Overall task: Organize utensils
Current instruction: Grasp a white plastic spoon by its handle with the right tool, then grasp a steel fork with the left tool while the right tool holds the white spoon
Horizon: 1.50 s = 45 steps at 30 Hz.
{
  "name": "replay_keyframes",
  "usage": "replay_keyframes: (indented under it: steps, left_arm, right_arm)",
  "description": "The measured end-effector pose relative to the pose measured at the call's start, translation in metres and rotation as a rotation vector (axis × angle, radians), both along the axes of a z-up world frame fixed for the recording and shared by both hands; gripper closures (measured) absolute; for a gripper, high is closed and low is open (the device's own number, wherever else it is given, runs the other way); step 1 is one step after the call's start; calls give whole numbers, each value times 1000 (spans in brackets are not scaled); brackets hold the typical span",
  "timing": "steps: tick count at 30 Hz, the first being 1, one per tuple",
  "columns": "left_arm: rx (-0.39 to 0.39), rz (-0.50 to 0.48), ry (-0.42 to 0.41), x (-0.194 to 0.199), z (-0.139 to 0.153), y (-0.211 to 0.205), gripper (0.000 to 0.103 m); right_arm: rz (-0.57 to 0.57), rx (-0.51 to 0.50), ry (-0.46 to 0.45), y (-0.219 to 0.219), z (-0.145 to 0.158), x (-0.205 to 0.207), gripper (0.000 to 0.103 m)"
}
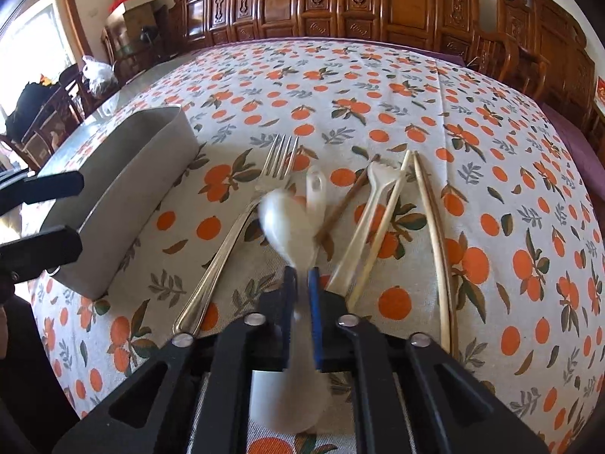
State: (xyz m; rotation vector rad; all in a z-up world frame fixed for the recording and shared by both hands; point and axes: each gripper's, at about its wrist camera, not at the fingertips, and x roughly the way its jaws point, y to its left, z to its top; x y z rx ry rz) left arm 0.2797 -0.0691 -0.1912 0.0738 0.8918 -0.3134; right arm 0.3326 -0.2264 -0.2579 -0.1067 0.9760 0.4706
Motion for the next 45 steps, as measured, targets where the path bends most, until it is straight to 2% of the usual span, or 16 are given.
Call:
replay_keyframes:
  steps: [9,14,21,23,31,38,45]
  left_arm:
    - [13,-6,-11,-3,2,-10,36]
    - [21,-15,-11,3,3,-21,37]
    - [34,-32,23,21,2,-37,51]
    - [47,-32,42,28,-1,-41,59]
    - [56,-12,126,65,-27,-61,74]
    - [56,17,175,78,-54,-63,83]
    - [61,32,193,83,-67,-60,84]
  right_arm:
    - [-99,73,-81,-31,24,0,95]
    - [-156,81,-81,-46,24,2,95]
    - [-188,83,-60,-59,15,3,95]
    - [-189,84,-57,-60,14,3,95]
    - [-186,82,-55,-61,12,2,95]
    - [-181,87,-49,-58,11,5,95]
    - [-161,90,-44,-46,11,8,95]
